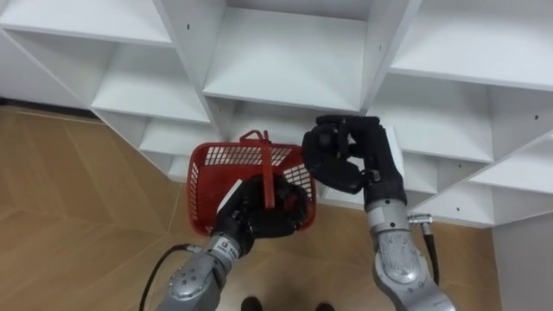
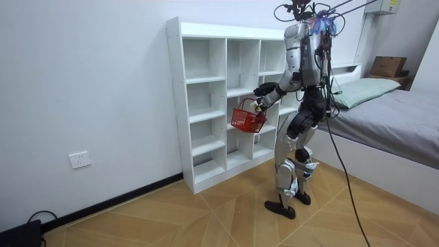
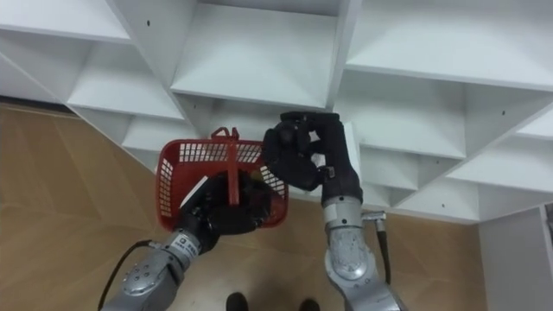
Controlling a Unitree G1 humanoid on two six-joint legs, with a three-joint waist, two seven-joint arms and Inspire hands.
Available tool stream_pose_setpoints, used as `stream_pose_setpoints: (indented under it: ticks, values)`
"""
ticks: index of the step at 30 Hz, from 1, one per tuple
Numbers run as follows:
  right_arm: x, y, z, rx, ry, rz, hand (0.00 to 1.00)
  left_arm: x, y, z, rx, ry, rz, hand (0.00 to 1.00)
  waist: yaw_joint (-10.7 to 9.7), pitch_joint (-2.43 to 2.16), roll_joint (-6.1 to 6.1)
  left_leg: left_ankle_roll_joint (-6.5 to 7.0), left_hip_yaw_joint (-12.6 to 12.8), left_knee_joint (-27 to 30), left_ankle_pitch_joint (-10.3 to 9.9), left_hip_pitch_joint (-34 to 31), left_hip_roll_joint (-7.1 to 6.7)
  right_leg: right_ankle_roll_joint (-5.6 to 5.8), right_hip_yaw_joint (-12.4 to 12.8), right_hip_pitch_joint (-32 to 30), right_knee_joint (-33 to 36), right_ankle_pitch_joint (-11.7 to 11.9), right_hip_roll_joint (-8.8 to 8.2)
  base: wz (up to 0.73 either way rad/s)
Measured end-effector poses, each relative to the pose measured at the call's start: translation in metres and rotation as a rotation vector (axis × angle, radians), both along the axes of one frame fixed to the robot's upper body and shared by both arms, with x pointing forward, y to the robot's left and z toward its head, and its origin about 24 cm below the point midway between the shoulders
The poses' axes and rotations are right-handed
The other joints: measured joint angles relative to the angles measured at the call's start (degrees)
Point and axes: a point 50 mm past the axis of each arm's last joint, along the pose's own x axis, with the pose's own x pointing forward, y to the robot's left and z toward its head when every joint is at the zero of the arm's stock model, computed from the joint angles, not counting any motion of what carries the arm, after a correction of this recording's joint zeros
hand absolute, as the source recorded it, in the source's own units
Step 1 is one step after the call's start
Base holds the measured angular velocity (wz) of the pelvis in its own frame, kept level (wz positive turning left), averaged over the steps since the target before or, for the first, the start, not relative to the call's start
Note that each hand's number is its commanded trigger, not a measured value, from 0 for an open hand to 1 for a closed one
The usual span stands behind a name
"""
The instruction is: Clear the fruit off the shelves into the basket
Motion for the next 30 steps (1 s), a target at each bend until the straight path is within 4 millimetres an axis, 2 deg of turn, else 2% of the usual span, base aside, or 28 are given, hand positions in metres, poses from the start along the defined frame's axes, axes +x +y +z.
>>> stream_pose_setpoints:
  ticks: [9,19,30]
  values:
    - [-0.001,-0.002,-0.001,-0.002,0.004,-0.006,1.00,0.000,0.000,0.000,0.000,-0.001,0.001,1.00,-1.01,-0.03,-0.07,-0.01,0.17,-0.04,0.00,0.08,-0.06,-0.01,0.20,0.00,-0.02,0.01,0.07,0.00]
    - [-0.018,-0.005,-0.017,-0.010,0.082,0.026,1.00,0.000,0.000,0.002,-0.016,-0.003,0.002,1.00,-1.02,-0.07,-0.41,0.00,1.19,-0.13,-0.01,0.58,0.05,0.05,1.08,0.11,-0.03,0.09,0.19,-0.04]
    - [-0.019,-0.003,-0.019,-0.015,0.101,0.073,1.00,-0.002,-0.001,0.008,-0.066,-0.030,-0.022,1.00,-0.83,-0.08,-0.39,-0.05,1.05,-0.12,-0.04,0.55,0.34,-0.02,1.14,0.10,-0.07,0.13,0.37,0.00]
